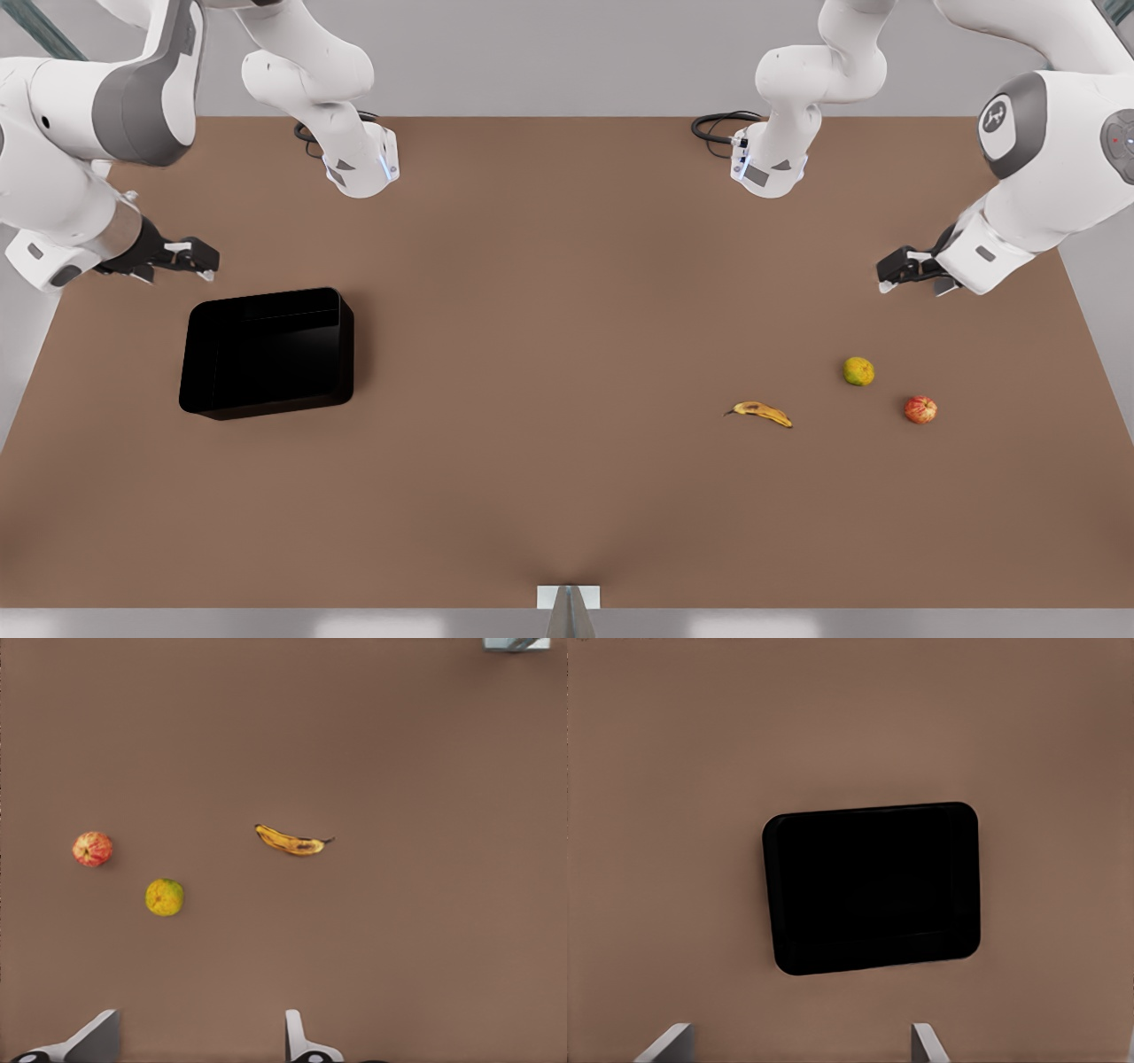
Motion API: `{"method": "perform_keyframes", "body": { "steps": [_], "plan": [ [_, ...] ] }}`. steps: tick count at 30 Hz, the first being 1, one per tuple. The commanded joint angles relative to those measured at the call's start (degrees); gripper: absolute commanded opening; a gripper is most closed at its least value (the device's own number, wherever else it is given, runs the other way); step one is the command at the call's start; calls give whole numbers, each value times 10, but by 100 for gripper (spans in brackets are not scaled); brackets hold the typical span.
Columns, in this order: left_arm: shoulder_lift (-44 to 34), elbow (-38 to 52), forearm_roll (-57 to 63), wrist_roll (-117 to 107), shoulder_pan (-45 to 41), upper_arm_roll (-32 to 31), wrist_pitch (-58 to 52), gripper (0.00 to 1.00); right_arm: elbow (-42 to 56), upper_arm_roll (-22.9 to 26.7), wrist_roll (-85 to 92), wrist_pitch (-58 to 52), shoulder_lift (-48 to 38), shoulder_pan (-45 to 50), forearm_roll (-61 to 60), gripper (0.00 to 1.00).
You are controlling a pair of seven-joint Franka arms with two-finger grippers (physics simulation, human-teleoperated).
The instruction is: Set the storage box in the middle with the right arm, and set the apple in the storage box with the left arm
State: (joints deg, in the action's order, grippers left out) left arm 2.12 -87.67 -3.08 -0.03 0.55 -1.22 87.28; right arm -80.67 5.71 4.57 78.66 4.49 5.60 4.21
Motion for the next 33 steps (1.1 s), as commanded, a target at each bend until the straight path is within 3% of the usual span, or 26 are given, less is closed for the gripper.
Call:
{"method": "perform_keyframes", "body": {
  "steps": [1, 4, 8, 11, 13, 14, 18, 19, 28, 33],
  "plan": [
    [1, 0, 0, -3, -13, 0, 1, 100, 0, 0, 0, 0, -1, 2, 0, 100],
    [16, 4, 11, 1, -13, 0, 1, 100, -1, 0, -1, 0, 1, 0, 0, 100],
    [180, 102, -93, -241, 60, 23, -2, 100, 5, 1, 5, 10, 87, -75, -5, 100],
    [249, 93, -393, -405, 108, 150, -30, 100, -7, 4, 44, 94, 157, -115, 3, 100],
    [266, 39, -473, -431, 119, 151, -23, 100, -91, 0, 56, 193, 155, -125, -1, 100],
    [277, -17, -569, -426, 136, 164, -5, 100, -134, 0, 92, 236, 148, -139, -32, 100],
    [363, -24, -765, -431, 138, 165, 107, 100, -267, 0, 111, 360, 98, -151, -37, 100],
    [388, -6, -779, -430, 140, 170, 148, 100, -266, 2, 123, 375, 121, -169, -37, 100],
    [388, -1, -770, -466, 145, 195, 3, 100, -260, 29, 182, 454, 197, -201, -39, 100],
    [405, -6, -747, -462, 144, 207, -1, 100, -295, 28, 202, 516, 200, -202, -37, 100]
  ]
}}
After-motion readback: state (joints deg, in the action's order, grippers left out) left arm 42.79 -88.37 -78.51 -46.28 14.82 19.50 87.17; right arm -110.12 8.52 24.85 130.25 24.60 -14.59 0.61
